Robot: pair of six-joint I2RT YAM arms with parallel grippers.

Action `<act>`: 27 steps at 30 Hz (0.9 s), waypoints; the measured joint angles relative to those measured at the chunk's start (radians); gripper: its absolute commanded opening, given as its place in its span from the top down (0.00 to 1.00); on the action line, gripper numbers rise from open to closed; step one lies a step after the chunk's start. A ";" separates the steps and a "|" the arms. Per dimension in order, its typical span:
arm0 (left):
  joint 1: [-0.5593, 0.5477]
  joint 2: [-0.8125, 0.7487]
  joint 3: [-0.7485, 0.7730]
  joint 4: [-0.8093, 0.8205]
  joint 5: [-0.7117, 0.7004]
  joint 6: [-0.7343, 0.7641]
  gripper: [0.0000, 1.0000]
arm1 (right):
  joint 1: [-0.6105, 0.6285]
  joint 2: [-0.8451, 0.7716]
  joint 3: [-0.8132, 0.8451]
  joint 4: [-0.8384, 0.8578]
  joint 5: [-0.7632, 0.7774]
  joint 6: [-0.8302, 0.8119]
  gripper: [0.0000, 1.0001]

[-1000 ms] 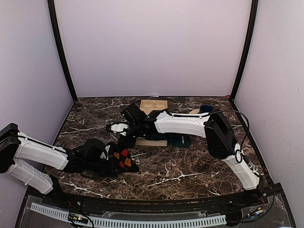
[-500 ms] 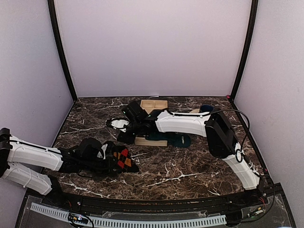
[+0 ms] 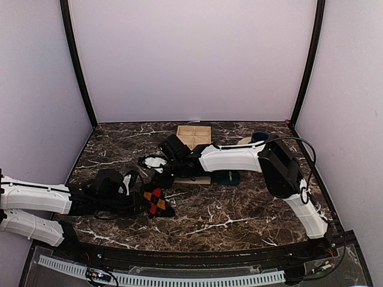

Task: Roll the socks
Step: Smooth out the sock at the center of the board.

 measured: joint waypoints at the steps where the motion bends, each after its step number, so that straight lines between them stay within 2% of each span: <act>1: 0.000 0.024 0.009 0.003 0.000 0.003 0.89 | 0.000 -0.002 0.000 0.001 -0.002 0.001 0.58; 6: 0.000 0.154 0.045 0.025 0.000 0.013 0.89 | 0.000 -0.045 -0.073 0.055 0.002 0.025 0.55; 13: 0.001 0.183 0.117 0.010 -0.049 0.059 0.89 | 0.000 -0.141 -0.205 0.122 0.051 0.053 0.57; 15: 0.005 0.182 0.151 0.011 -0.064 0.076 0.89 | 0.000 -0.187 -0.261 0.145 0.059 0.068 0.60; 19: 0.014 0.182 0.175 0.010 -0.083 0.101 0.89 | 0.006 -0.272 -0.365 0.195 0.062 0.113 0.73; 20: 0.024 0.182 0.175 0.009 -0.084 0.108 0.89 | 0.007 -0.291 -0.387 0.208 0.060 0.124 0.79; 24: 0.066 0.182 0.175 0.004 -0.082 0.123 0.90 | 0.017 -0.338 -0.465 0.277 0.042 0.180 0.90; 27: 0.097 0.182 0.175 0.006 -0.075 0.132 0.90 | 0.030 -0.347 -0.520 0.331 0.024 0.222 0.90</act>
